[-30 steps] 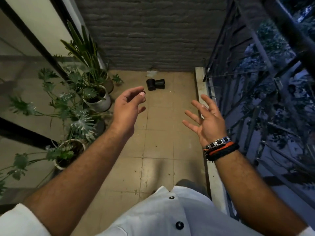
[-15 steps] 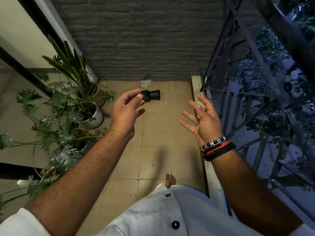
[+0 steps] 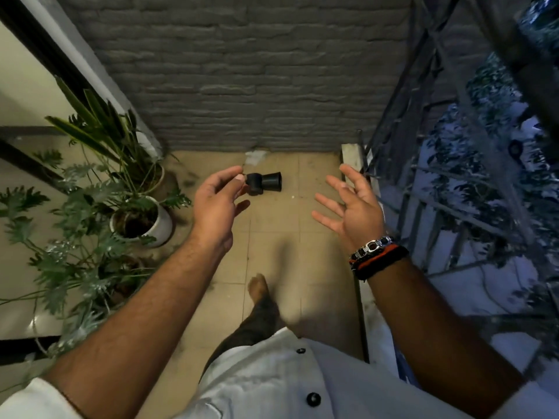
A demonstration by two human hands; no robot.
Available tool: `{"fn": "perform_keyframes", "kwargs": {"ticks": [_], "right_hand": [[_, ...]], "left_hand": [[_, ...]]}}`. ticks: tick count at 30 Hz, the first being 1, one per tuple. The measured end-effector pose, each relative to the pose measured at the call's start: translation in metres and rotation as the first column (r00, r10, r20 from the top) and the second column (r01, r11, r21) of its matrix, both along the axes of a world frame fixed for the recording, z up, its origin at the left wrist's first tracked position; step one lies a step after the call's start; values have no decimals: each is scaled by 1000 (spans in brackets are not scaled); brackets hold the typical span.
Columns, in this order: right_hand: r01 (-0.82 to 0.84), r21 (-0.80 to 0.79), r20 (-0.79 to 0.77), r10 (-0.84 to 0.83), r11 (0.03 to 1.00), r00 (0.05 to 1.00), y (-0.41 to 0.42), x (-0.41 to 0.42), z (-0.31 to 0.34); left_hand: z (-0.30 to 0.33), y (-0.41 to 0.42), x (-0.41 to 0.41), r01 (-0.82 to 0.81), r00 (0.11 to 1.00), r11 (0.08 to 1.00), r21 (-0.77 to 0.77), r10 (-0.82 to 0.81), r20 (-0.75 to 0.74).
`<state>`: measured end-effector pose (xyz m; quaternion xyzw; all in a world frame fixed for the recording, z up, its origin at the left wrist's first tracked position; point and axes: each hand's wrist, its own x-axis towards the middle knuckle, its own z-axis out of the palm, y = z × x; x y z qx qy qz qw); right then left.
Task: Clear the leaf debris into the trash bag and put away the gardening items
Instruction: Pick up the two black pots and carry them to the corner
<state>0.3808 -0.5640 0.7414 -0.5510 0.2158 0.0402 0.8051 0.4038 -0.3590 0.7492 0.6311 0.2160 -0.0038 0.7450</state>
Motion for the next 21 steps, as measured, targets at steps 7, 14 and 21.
{"fn": "perform_keyframes", "kwargs": {"ticks": [7, 14, 21], "right_hand": [[31, -7, -28, -31, 1000, 999, 10, 97, -21], [101, 112, -52, -95, 989, 994, 21, 198, -37], [116, 111, -99, -105, 987, 990, 29, 287, -55]], "left_hand": [[-13, 14, 114, 47, 999, 999, 7, -47, -15], [-9, 37, 232, 110, 994, 992, 59, -109, -27], [-30, 36, 323, 115, 993, 993, 32, -113, -46]]}}
